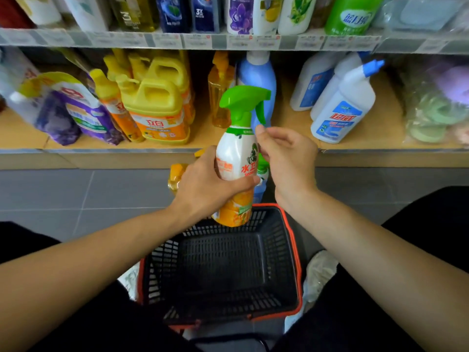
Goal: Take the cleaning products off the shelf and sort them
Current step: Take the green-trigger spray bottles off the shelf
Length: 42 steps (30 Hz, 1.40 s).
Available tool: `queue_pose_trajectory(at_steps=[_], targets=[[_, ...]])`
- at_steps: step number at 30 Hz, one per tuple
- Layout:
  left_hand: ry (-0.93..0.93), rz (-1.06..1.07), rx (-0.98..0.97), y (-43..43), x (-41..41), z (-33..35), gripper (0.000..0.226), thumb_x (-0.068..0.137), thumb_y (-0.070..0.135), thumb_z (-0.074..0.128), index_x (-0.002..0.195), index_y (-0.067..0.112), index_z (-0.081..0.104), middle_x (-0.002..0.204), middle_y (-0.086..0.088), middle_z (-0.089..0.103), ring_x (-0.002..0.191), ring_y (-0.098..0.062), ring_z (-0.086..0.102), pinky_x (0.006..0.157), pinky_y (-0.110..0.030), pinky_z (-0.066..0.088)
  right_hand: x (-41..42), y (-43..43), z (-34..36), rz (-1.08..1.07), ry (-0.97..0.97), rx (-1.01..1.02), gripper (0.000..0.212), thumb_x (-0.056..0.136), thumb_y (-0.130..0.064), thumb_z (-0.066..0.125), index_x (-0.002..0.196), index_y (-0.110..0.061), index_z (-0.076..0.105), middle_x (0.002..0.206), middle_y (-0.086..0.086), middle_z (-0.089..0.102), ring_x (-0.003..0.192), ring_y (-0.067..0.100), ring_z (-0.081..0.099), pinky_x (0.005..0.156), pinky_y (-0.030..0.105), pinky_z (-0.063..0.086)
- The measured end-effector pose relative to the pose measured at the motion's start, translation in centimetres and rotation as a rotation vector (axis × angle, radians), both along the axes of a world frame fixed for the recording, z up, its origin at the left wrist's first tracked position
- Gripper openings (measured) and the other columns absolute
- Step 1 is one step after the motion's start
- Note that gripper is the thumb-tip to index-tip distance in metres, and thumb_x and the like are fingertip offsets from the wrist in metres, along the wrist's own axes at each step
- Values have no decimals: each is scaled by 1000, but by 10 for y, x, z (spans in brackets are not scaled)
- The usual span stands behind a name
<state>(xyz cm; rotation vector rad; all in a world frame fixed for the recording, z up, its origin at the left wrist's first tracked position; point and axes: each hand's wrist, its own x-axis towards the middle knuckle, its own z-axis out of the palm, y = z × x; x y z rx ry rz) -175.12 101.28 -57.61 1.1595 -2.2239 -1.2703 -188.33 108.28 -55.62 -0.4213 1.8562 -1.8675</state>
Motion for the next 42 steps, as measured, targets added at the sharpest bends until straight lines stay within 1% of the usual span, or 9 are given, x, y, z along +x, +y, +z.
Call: queue_pose_trajectory(at_steps=[6, 12, 16, 19, 26, 29, 34, 38, 42], targets=[[-85, -68, -81, -5, -8, -4, 87, 47, 82, 66, 114, 27, 59, 99, 10, 71, 90, -11, 68, 80, -42, 57, -4, -5, -5, 193, 50, -33, 14, 88, -13, 75, 97, -23, 73, 90, -4, 79, 88, 7, 72, 80, 25, 57], [-94, -127, -48, -4, -10, -12, 82, 49, 81, 68, 111, 29, 54, 97, 11, 70, 89, -8, 68, 78, -42, 58, -7, -11, -9, 231, -33, -57, 22, 97, -12, 64, 100, 10, 66, 92, 19, 73, 84, 16, 61, 77, 31, 51], [-39, -232, 126, -12, -11, -14, 85, 51, 70, 78, 121, 28, 56, 107, 12, 72, 98, -5, 69, 87, -41, 58, -11, -14, -8, 316, -210, -52, 18, 100, -16, 59, 106, -3, 70, 111, 18, 73, 96, 23, 67, 92, 44, 54], [17, -305, 248, -17, -11, -14, 90, 55, 58, 84, 133, 27, 51, 116, 11, 72, 106, -4, 68, 94, -39, 58, -17, -13, -5, 421, -309, -112, 17, 101, -16, 55, 109, -11, 69, 115, 13, 73, 101, 19, 70, 86, 34, 58], [63, -345, 293, -16, -11, -13, 87, 63, 49, 83, 137, 23, 46, 119, 7, 71, 109, -7, 68, 96, -42, 57, -18, -14, -4, 410, -201, -130, 15, 98, -12, 60, 108, -7, 70, 105, 12, 75, 100, 19, 71, 91, 33, 57], [55, -278, 234, -10, -12, -12, 84, 58, 58, 81, 129, 23, 53, 114, 6, 73, 104, -8, 70, 92, -44, 58, -19, -14, -5, 327, -177, -123, 12, 93, -14, 69, 99, -5, 74, 97, 14, 76, 91, 22, 69, 88, 40, 56], [-56, -168, -36, -2, -18, -8, 78, 55, 72, 72, 115, 25, 55, 97, 12, 70, 87, -5, 68, 74, -34, 57, -21, -17, -6, 259, -85, -95, 9, 81, -21, 82, 75, -16, 77, 74, 2, 74, 72, 14, 66, 71, 34, 53], [-145, -200, -225, -13, -20, -9, 62, 64, 68, 78, 101, 29, 47, 81, 15, 61, 70, 2, 58, 54, -18, 35, -25, -18, -8, 204, 56, -45, 34, 77, -30, 84, 80, 2, 74, 81, 27, 72, 73, 19, 58, 68, 46, 51], [-139, -246, -106, -24, -23, -8, 80, 53, 77, 69, 112, 26, 53, 93, 12, 69, 80, -2, 65, 63, -24, 50, -31, -17, -8, 288, 48, -43, 30, 90, -23, 74, 89, 7, 70, 93, 35, 67, 80, 21, 55, 75, 45, 48]])
